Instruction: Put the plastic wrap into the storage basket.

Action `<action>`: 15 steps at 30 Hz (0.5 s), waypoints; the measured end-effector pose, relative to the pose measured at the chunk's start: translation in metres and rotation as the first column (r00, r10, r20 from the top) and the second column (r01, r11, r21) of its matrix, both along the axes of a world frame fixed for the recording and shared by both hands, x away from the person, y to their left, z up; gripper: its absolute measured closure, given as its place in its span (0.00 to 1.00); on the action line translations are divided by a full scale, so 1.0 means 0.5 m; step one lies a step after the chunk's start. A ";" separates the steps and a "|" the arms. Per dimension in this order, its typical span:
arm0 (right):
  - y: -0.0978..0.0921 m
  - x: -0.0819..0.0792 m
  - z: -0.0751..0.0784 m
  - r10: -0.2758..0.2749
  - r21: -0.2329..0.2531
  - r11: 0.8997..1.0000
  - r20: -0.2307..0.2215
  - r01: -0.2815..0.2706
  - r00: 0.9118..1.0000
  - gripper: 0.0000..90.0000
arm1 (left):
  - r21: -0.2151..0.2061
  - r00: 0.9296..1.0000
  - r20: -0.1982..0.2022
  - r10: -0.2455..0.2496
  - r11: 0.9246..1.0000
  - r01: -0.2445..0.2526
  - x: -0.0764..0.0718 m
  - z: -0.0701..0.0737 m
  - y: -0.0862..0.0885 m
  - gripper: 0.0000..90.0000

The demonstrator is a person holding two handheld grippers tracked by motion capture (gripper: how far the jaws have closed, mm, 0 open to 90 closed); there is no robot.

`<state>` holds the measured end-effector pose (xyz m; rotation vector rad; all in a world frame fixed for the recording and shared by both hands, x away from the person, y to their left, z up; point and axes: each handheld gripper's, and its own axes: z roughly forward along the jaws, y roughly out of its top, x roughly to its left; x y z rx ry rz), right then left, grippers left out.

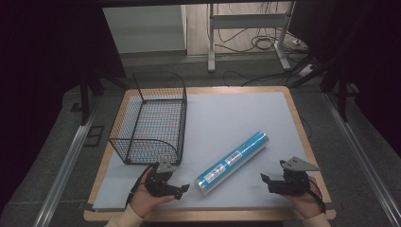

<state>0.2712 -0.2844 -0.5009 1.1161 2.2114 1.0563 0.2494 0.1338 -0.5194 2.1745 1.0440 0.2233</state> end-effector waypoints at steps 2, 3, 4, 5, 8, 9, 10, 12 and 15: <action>0.002 -0.001 0.001 0.005 -0.004 1.000 0.003 -0.005 1.000 0.14 | -0.003 1.000 0.005 0.001 1.000 -0.001 -0.003 0.007 -0.003 0.18; 0.003 -0.002 0.001 0.008 -0.005 1.000 0.005 -0.008 1.000 0.14 | -0.005 1.000 0.005 0.004 1.000 -0.004 -0.005 0.011 -0.006 0.18; 0.004 -0.003 0.001 0.010 -0.007 1.000 0.006 -0.010 1.000 0.14 | -0.005 1.000 0.010 0.000 1.000 0.000 -0.006 0.015 -0.008 0.18; 0.004 -0.004 0.001 0.012 -0.008 1.000 0.006 -0.011 1.000 0.14 | -0.004 1.000 0.013 -0.004 1.000 0.004 -0.007 0.020 -0.010 0.18; 0.000 -0.005 0.000 0.012 -0.005 1.000 0.006 -0.012 1.000 0.14 | -0.006 1.000 0.015 -0.009 1.000 0.009 -0.009 0.030 -0.018 0.18; -0.001 -0.005 0.000 0.012 -0.004 1.000 0.005 -0.012 1.000 0.14 | -0.008 1.000 0.018 -0.010 1.000 0.010 -0.009 0.032 -0.020 0.18; -0.004 -0.006 0.001 0.009 0.000 1.000 0.006 -0.009 1.000 0.15 | -0.008 1.000 0.019 -0.011 1.000 0.011 -0.009 0.033 -0.023 0.18; -0.005 -0.005 0.001 0.009 0.002 1.000 0.008 -0.009 1.000 0.15 | -0.010 1.000 0.019 -0.011 1.000 0.011 -0.009 0.037 -0.027 0.18; -0.004 -0.004 -0.001 0.020 -0.003 1.000 0.009 -0.020 1.000 0.15 | -0.013 1.000 0.021 -0.014 1.000 0.014 -0.009 0.044 -0.035 0.18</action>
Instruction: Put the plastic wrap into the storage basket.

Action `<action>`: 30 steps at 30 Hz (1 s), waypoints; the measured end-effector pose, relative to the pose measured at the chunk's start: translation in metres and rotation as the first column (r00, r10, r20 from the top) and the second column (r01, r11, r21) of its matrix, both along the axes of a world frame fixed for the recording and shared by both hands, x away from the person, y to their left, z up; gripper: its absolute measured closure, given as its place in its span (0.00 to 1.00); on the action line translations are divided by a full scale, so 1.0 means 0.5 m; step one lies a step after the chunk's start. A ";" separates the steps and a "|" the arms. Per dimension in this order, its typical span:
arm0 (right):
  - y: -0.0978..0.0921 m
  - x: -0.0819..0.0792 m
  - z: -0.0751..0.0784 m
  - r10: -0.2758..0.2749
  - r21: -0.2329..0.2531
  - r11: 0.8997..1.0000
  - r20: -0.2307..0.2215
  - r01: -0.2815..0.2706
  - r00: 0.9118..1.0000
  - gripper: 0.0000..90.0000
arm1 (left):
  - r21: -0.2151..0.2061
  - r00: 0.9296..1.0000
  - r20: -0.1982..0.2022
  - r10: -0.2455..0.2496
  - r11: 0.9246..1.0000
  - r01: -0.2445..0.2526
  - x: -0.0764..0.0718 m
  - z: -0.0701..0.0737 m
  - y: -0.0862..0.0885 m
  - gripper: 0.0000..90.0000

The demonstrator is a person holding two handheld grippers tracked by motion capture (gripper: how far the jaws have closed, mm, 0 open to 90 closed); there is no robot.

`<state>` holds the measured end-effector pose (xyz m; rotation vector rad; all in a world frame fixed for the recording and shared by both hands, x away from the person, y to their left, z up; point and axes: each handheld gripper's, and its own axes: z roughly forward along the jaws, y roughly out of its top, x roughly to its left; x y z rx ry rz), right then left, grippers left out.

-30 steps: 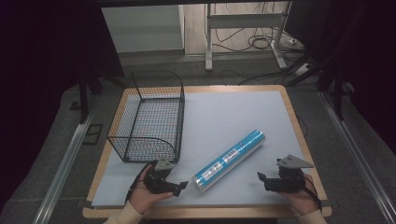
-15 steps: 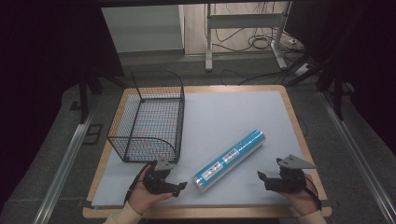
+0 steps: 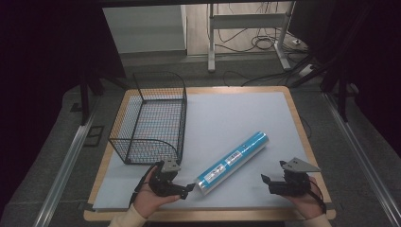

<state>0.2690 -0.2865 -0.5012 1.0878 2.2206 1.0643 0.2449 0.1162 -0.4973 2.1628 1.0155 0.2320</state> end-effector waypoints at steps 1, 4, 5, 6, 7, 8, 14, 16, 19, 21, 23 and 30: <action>0.000 0.000 0.000 0.000 0.000 1.000 0.000 0.000 1.000 0.15 | -0.002 1.000 0.005 -0.003 1.000 0.003 -0.001 0.003 -0.004 0.18; 0.001 0.000 -0.003 0.006 -0.011 1.000 -0.004 -0.006 1.000 0.15 | 0.002 0.999 0.034 -0.016 1.000 0.016 -0.004 0.014 -0.016 0.18; 0.002 0.000 -0.003 0.005 -0.012 1.000 -0.007 -0.005 1.000 0.16 | 0.002 0.999 0.040 -0.022 1.000 0.022 -0.005 0.019 -0.023 0.18; 0.002 0.000 -0.003 0.005 -0.012 1.000 -0.007 -0.005 1.000 0.16 | 0.002 0.999 0.040 -0.022 1.000 0.022 -0.005 0.019 -0.023 0.18; 0.002 -0.001 -0.003 0.005 -0.013 1.000 -0.007 -0.005 1.000 0.16 | 0.005 0.999 0.043 -0.027 1.000 0.027 -0.005 0.021 -0.025 0.18; 0.002 -0.001 -0.002 0.004 -0.015 1.000 -0.007 -0.004 1.000 0.16 | 0.004 0.999 0.042 -0.028 1.000 0.028 -0.005 0.023 -0.028 0.18; 0.006 0.000 -0.003 -0.001 -0.015 1.000 -0.010 0.001 1.000 0.16 | 0.012 0.998 0.051 -0.042 0.999 0.042 0.004 0.045 -0.045 0.18; 0.006 0.000 -0.004 -0.003 -0.018 1.000 -0.011 0.003 1.000 0.16 | 0.015 0.998 0.052 -0.045 0.999 0.045 0.005 0.048 -0.048 0.18; 0.004 0.000 -0.004 -0.005 -0.016 1.000 -0.014 0.005 1.000 0.16 | 0.028 0.997 0.046 -0.055 0.998 0.054 0.008 0.053 -0.057 0.18; 0.002 -0.001 -0.003 -0.007 -0.010 1.000 -0.014 0.007 1.000 0.16 | 0.032 0.997 0.041 -0.058 0.998 0.057 0.012 0.053 -0.062 0.18; 0.000 0.000 -0.003 -0.010 -0.009 1.000 -0.013 0.010 1.000 0.17 | 0.036 0.998 0.034 -0.062 0.998 0.061 0.015 0.053 -0.067 0.18; 0.001 -0.002 -0.003 -0.004 -0.013 1.000 -0.012 0.004 1.000 0.17 | 0.034 0.998 0.014 -0.067 0.997 0.067 0.027 0.047 -0.081 0.18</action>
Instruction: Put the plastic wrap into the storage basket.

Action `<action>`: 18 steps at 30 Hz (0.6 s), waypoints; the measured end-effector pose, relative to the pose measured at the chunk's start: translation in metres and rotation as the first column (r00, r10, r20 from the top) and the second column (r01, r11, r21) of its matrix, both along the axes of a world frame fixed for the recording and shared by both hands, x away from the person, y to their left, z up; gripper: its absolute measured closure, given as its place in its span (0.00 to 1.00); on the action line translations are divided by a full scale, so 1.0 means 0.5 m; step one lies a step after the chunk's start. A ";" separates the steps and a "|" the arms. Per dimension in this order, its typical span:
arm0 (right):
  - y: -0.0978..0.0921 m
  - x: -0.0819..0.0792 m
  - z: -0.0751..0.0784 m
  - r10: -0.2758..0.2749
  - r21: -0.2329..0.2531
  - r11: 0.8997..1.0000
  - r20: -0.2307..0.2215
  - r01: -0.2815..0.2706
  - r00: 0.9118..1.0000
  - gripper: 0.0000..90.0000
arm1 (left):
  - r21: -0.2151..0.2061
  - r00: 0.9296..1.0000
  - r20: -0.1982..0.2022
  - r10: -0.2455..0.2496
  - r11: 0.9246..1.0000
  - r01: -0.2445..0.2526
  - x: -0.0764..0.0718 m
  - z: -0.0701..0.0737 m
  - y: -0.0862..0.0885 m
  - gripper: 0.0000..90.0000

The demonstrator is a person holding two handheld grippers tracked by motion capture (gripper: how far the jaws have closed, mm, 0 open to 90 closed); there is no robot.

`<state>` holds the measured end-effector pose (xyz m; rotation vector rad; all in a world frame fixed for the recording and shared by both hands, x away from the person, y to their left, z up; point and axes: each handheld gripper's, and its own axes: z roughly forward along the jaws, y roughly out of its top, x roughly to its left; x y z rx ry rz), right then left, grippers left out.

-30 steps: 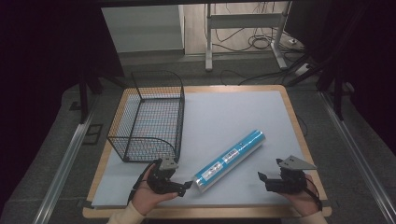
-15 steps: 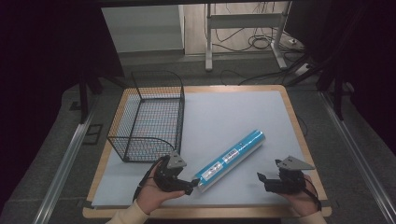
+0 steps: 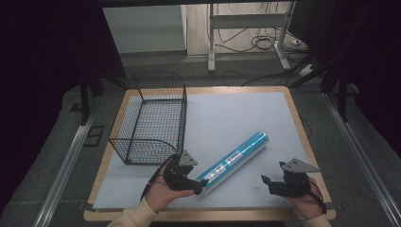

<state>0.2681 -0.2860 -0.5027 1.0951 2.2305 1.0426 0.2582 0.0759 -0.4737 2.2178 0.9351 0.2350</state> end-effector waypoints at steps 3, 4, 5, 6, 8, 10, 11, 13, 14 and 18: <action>-0.001 0.000 -0.001 -0.001 -0.004 1.000 -0.001 0.001 1.000 0.17 | 0.000 1.000 -0.007 -0.009 1.000 0.009 0.003 -0.002 -0.009 0.18; -0.001 0.001 -0.001 -0.003 -0.004 1.000 -0.001 0.003 1.000 0.17 | -0.002 1.000 -0.005 -0.011 1.000 0.011 0.004 -0.001 -0.012 0.18; -0.001 0.001 -0.001 -0.003 -0.004 1.000 -0.001 0.003 1.000 0.17 | 0.000 1.000 -0.004 -0.013 1.000 0.013 0.005 0.000 -0.014 0.18; -0.001 0.001 -0.001 -0.003 -0.004 1.000 -0.002 0.003 1.000 0.17 | 0.002 1.000 0.000 -0.017 1.000 0.017 0.006 0.002 -0.017 0.18; -0.001 0.001 -0.001 -0.003 -0.004 1.000 -0.001 0.002 1.000 0.17 | 0.011 1.000 0.005 -0.021 1.000 0.021 0.009 0.008 -0.021 0.18; 0.000 0.000 -0.001 -0.002 -0.005 1.000 -0.001 0.002 1.000 0.17 | 0.015 1.000 0.008 -0.025 1.000 0.025 0.011 0.012 -0.025 0.18; 0.000 0.000 -0.001 -0.002 -0.006 1.000 -0.001 0.002 1.000 0.17 | 0.017 1.000 0.009 -0.027 0.999 0.027 0.012 0.013 -0.027 0.18; 0.000 0.000 -0.001 -0.002 -0.008 1.000 -0.001 0.002 1.000 0.17 | 0.025 0.999 0.007 -0.033 0.999 0.033 0.013 0.015 -0.032 0.18; -0.001 0.000 -0.002 -0.003 -0.009 1.000 -0.003 0.003 1.000 0.17 | 0.026 0.999 0.007 -0.035 0.999 0.034 0.014 0.015 -0.035 0.18; -0.002 0.001 -0.001 -0.009 -0.010 1.000 -0.006 0.009 1.000 0.17 | 0.042 0.999 0.003 -0.043 0.998 0.043 0.017 0.015 -0.047 0.18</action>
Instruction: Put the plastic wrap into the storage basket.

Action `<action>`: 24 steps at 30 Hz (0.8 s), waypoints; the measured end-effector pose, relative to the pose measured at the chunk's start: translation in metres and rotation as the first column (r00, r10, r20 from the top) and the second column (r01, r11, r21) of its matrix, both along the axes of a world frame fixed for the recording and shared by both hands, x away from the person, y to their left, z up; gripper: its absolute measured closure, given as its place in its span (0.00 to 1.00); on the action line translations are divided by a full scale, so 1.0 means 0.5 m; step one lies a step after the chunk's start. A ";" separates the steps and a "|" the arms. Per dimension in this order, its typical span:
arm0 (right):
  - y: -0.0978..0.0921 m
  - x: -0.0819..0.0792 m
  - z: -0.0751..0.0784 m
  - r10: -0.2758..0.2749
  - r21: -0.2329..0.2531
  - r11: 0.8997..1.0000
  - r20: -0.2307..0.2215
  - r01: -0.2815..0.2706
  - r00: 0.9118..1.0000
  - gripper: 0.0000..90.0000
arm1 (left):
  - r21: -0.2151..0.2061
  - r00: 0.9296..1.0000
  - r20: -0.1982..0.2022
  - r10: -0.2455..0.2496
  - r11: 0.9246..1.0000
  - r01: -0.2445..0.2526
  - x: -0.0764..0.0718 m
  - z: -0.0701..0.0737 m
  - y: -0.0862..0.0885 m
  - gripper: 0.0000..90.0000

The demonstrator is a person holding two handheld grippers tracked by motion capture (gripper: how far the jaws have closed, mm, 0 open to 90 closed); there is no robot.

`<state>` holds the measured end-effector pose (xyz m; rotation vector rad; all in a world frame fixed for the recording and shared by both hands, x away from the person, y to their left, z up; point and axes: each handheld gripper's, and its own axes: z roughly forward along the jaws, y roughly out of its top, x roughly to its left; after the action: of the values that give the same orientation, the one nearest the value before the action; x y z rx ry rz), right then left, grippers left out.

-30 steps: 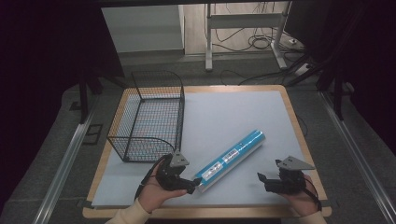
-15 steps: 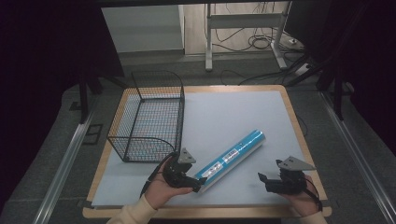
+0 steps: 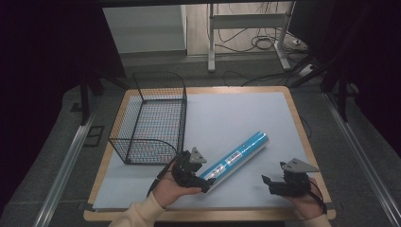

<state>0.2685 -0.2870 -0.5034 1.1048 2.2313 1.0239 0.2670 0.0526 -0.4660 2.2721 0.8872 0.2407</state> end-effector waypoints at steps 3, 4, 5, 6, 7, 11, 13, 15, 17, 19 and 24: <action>0.001 0.000 0.000 0.000 0.001 1.000 0.000 0.000 1.000 0.17 | 0.005 1.000 -0.001 -0.007 1.000 0.007 0.003 0.002 -0.007 0.18; 0.001 0.000 0.000 0.000 0.000 1.000 0.000 0.000 1.000 0.17 | 0.008 1.000 -0.002 -0.010 1.000 0.010 0.005 0.003 -0.011 0.18; 0.001 0.000 -0.001 0.000 -0.001 1.000 -0.001 0.000 1.000 0.17 | 0.010 1.000 -0.003 -0.011 1.000 0.011 0.006 0.004 -0.013 0.18; 0.001 0.000 -0.001 0.000 -0.003 1.000 -0.002 0.000 1.000 0.17 | 0.014 1.000 -0.002 -0.014 1.000 0.014 0.008 0.006 -0.016 0.17; 0.001 0.000 -0.001 0.000 -0.003 1.000 -0.002 0.000 1.000 0.17 | 0.009 1.000 -0.001 -0.009 1.000 0.009 0.009 0.006 -0.019 0.17; 0.000 0.000 0.000 -0.003 -0.003 1.000 -0.001 0.003 1.000 0.17 | 0.021 1.000 -0.002 -0.010 1.000 0.010 0.017 0.013 -0.025 0.16; -0.001 0.001 -0.001 -0.003 -0.006 1.000 -0.004 0.003 1.000 0.17 | 0.023 1.000 -0.007 -0.002 1.000 0.002 0.023 0.014 -0.030 0.16; 0.000 0.001 -0.002 -0.004 -0.008 1.000 -0.005 0.004 1.000 0.17 | 0.030 1.000 -0.012 -0.005 1.000 0.005 0.026 0.015 -0.034 0.16; 0.000 0.001 -0.001 -0.005 -0.008 1.000 -0.005 0.005 1.000 0.17 | 0.031 1.000 -0.014 -0.010 0.999 0.010 0.030 0.015 -0.039 0.16; 0.000 0.001 -0.001 -0.006 -0.007 1.000 -0.004 0.006 1.000 0.17 | 0.029 1.000 -0.014 -0.009 1.000 0.009 0.033 0.015 -0.043 0.16; -0.001 0.001 -0.002 -0.005 -0.013 1.000 -0.007 0.005 1.000 0.17 | 0.037 1.000 -0.025 -0.014 0.999 0.015 0.044 0.013 -0.058 0.16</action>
<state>0.2691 -0.2873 -0.5043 1.1098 2.2360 1.0041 0.2889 0.0235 -0.4593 2.3197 0.8850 0.2243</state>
